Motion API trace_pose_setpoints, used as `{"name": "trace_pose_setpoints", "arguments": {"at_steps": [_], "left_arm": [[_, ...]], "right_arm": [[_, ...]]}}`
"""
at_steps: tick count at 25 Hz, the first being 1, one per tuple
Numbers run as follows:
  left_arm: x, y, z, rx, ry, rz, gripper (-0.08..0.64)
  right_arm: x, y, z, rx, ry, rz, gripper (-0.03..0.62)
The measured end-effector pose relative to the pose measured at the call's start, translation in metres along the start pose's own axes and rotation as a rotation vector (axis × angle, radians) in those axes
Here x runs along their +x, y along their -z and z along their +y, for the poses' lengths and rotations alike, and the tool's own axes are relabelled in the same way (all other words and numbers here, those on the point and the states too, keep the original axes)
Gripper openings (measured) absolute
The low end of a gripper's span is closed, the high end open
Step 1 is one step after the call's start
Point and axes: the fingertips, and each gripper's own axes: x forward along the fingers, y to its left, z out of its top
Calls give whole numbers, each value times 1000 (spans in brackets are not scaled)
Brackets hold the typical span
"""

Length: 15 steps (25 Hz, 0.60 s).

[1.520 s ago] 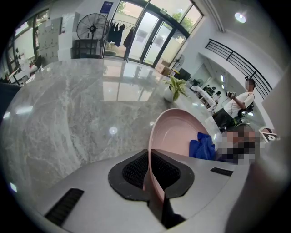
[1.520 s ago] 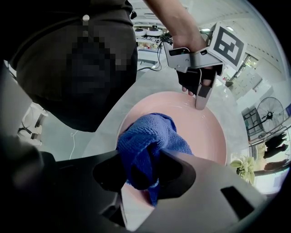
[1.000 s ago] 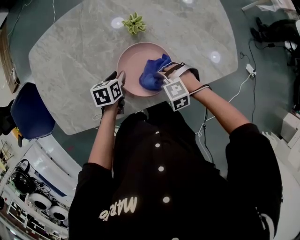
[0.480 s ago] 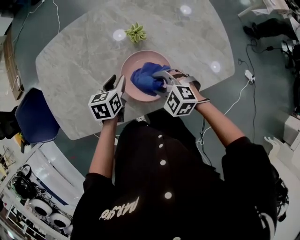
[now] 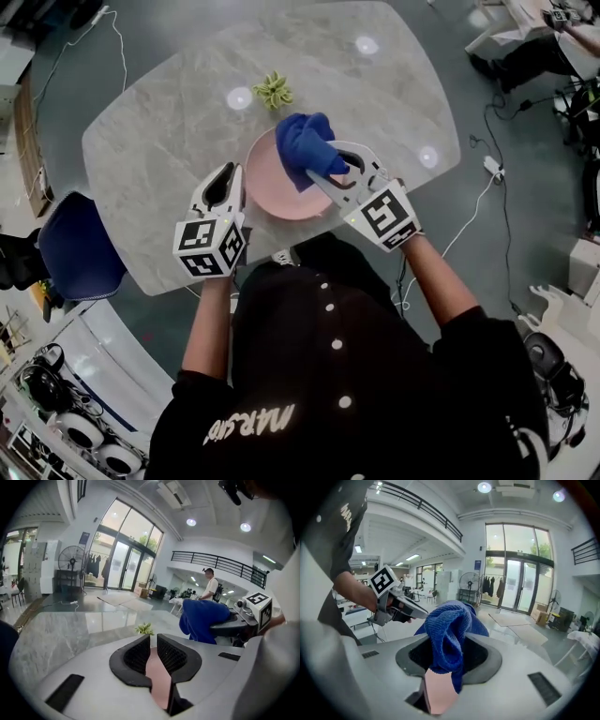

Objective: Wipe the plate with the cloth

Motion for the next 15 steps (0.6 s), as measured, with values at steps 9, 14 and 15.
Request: {"name": "trace_pose_setpoints", "arguments": {"at_steps": [9, 14, 15], "left_arm": [[-53, -77, -23, 74, 45, -290, 17], [-73, -102, -27, 131, 0, -349, 17], [-76, -106, -29, 146, -9, -350, 17]], "right_arm": [[-49, -50, -32, 123, 207, -191, 150], [-81, -77, -49, 182, 317, -308, 150], [-88, -81, -52, 193, 339, -324, 150]]}}
